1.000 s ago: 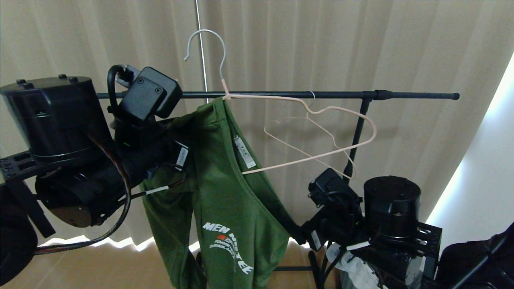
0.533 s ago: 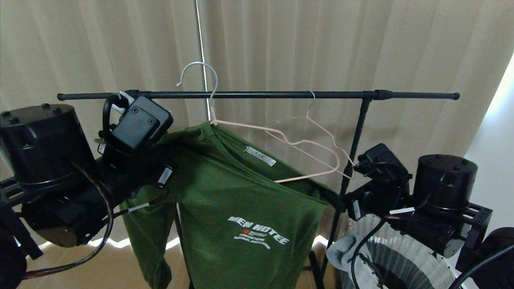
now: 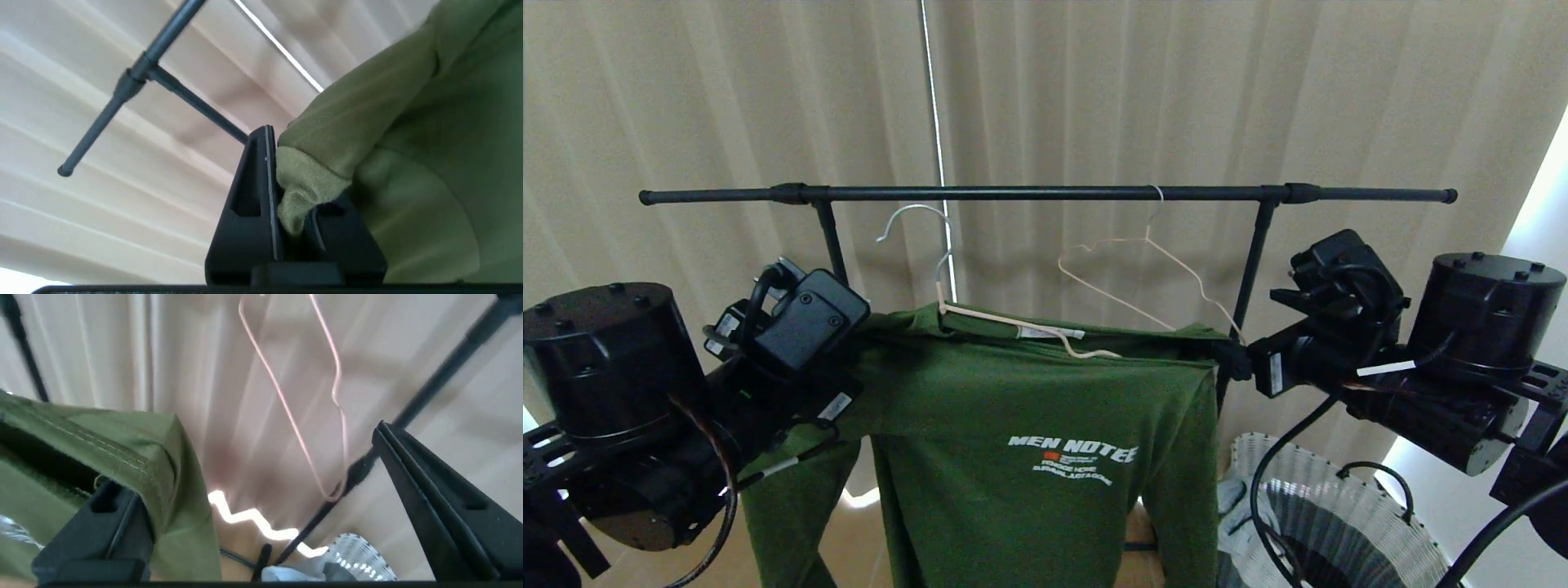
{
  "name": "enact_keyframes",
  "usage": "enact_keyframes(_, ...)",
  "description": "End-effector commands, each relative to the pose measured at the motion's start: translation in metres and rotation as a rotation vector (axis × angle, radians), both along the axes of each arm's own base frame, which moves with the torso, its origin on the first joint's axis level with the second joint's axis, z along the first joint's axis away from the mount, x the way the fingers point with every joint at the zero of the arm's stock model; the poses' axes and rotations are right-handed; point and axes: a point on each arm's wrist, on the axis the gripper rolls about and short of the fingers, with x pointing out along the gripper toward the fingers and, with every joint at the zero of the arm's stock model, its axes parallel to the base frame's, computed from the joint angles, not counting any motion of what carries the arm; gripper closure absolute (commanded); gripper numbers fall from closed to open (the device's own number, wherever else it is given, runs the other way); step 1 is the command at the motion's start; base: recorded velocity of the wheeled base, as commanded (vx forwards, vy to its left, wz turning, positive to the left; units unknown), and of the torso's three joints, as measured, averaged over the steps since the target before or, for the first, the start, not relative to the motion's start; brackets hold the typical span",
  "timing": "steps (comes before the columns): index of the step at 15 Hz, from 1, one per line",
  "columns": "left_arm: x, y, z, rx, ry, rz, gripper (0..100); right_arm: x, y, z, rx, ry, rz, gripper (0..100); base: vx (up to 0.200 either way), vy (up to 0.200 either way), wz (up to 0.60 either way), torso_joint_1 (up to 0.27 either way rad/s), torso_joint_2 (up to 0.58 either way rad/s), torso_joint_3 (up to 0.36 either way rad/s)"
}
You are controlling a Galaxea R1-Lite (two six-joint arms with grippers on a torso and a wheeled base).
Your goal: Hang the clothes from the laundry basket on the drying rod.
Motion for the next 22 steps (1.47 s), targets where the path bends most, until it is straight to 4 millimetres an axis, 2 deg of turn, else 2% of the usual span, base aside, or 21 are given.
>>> enact_keyframes(1, 0.002, -0.001, -0.005, 0.008, 0.016, 0.001, 100, -0.015, 0.01, 0.013, 0.012, -0.022, 0.06, 0, 0.0, 0.0, 0.0, 0.0, 0.0, 0.0)
enact_keyframes(5, 0.007, 0.001, 0.003, -0.006, -0.01, 0.021, 100, -0.052, 0.033, 0.022, -0.019, 0.044, 0.275, 0, 0.0, 0.0, 0.0, 0.0, 0.0, 0.0)
enact_keyframes(8, 0.011, 0.003, 0.004, -0.01, -0.015, 0.034, 100, -0.063, 0.042, 0.03, -0.053, 0.019, 0.373, 0, 0.0, 0.0, 0.0, 0.0, 0.0, 0.0)
enact_keyframes(14, 0.011, 0.001, 0.006, -0.023, -0.036, 0.025, 100, -0.045, 0.065, 0.034, -0.08, 0.021, 0.399, 0, 0.0, 0.0, 0.0, 0.0, 0.0, 0.0)
enact_keyframes(18, 0.02, 0.007, 0.007, -0.024, -0.041, 0.071, 100, -0.061, 0.073, 0.035, -0.113, 0.026, 0.469, 0, 0.0, 0.0, 0.0, 0.0, 0.0, 0.0)
enact_keyframes(22, 0.023, 0.007, 0.005, -0.026, -0.032, 0.077, 100, -0.061, 0.074, 0.033, -0.122, 0.03, 0.469, 0, 0.0, 0.0, 0.0, 0.0, 0.0, 0.0)
